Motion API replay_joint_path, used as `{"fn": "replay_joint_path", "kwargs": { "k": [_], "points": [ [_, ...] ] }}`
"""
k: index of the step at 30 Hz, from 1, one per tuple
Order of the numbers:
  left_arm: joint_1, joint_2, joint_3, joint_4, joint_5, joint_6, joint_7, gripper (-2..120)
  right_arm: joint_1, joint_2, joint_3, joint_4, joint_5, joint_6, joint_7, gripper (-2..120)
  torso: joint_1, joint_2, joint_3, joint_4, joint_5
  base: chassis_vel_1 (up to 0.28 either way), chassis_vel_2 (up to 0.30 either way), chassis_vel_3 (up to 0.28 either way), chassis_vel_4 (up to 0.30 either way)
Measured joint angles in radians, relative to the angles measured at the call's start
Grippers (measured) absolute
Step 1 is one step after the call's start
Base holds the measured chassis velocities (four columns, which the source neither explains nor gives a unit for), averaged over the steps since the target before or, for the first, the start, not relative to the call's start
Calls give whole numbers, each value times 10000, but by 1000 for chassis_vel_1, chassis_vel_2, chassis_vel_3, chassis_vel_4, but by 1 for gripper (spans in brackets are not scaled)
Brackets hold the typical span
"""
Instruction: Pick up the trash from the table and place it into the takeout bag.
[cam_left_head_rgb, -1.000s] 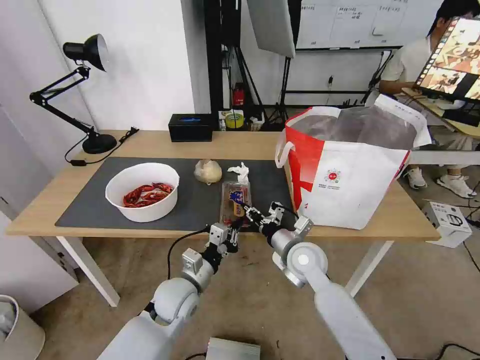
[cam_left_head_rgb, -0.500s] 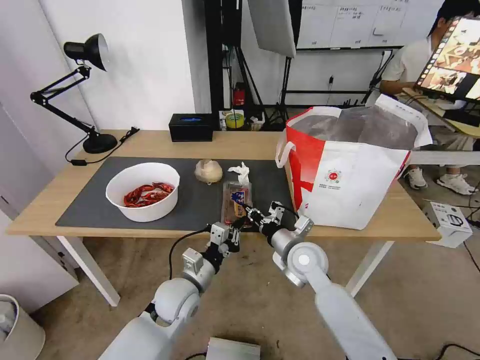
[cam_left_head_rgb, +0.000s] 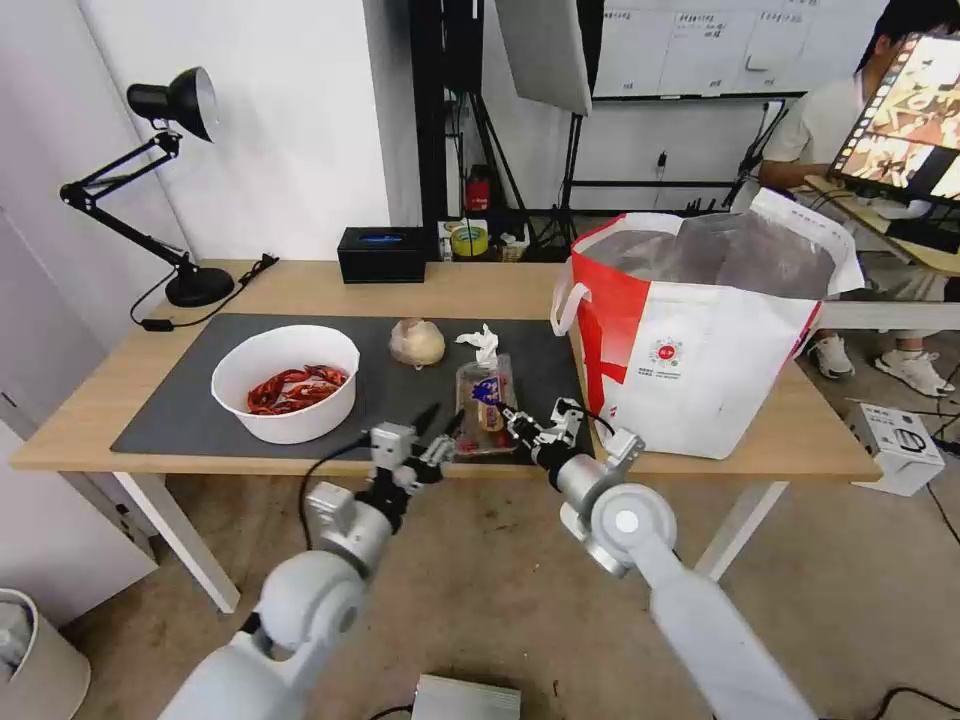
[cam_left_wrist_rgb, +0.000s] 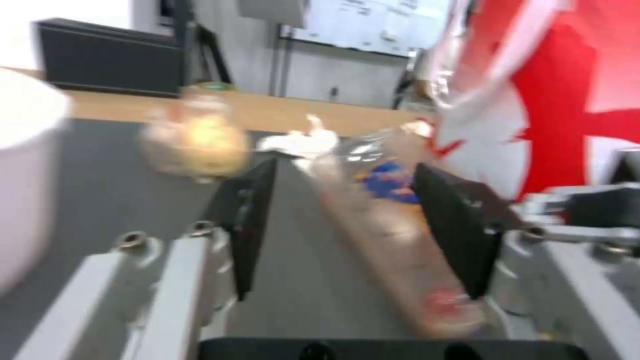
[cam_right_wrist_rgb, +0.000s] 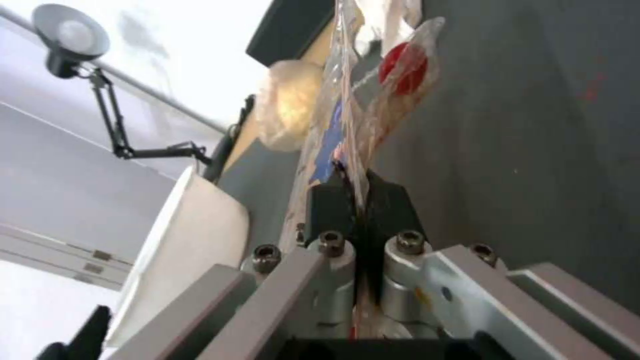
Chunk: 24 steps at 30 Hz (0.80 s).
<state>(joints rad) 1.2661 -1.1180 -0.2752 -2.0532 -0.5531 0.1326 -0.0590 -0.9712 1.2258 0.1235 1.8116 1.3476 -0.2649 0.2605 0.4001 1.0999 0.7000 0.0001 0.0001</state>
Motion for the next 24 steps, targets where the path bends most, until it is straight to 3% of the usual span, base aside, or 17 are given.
{"fn": "replay_joint_path", "kwargs": {
  "k": [9, 24],
  "points": [
    [1018, 291, -1440, -841, -160, 595, -414, 99, -661, -567, 681, 1286, 484, -27, -226, 0, -2, 2, -1, -1, -2, 0, 0, 0, 0],
    [1738, 103, -2055, -1260, -66, 685, -545, 100, -2382, -1960, 2578, 3962, 1385, -124, -745, 0, -2, 1, -1, -2, 0, 0, 0, 0, 0]
  ]
}}
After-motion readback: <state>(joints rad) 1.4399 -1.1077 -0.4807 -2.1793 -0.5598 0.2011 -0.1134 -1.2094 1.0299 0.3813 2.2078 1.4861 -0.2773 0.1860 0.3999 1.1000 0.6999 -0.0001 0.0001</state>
